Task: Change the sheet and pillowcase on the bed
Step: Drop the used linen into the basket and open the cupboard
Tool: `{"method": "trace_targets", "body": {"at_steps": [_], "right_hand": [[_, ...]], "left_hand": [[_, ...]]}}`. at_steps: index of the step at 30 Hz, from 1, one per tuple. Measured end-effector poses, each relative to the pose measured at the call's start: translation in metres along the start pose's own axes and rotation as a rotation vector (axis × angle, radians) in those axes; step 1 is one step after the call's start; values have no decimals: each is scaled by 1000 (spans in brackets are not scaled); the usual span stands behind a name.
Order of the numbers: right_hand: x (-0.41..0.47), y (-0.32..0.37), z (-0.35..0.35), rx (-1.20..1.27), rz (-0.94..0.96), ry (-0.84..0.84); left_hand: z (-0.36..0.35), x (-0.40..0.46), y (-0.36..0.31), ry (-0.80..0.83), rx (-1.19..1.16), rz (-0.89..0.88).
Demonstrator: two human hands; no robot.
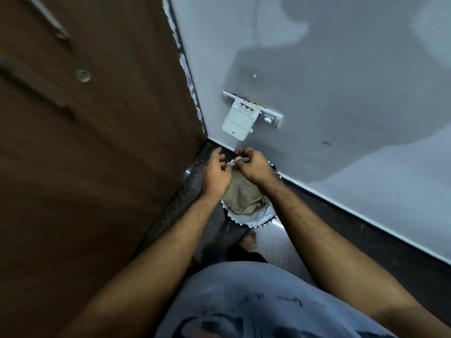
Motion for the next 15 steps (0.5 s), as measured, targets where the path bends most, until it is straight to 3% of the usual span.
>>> {"method": "trace_targets", "body": {"at_steps": [7, 15], "right_hand": [[-69, 71, -76, -141, 228, 110], [-226, 86, -280, -86, 438, 425]], "left_hand": [[112, -65, 36, -248, -125, -43], [247, -245, 198, -627, -228, 27]]}}
Point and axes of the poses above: each hand's wrist, its own x-axis towards the middle knuckle, its own z-axis out of the back of the hand, y = z × x, the point moved 2 cm from there along x, towards the middle knuckle, and after that the axes turned 14 degrees about x, right-handed, at the moved point
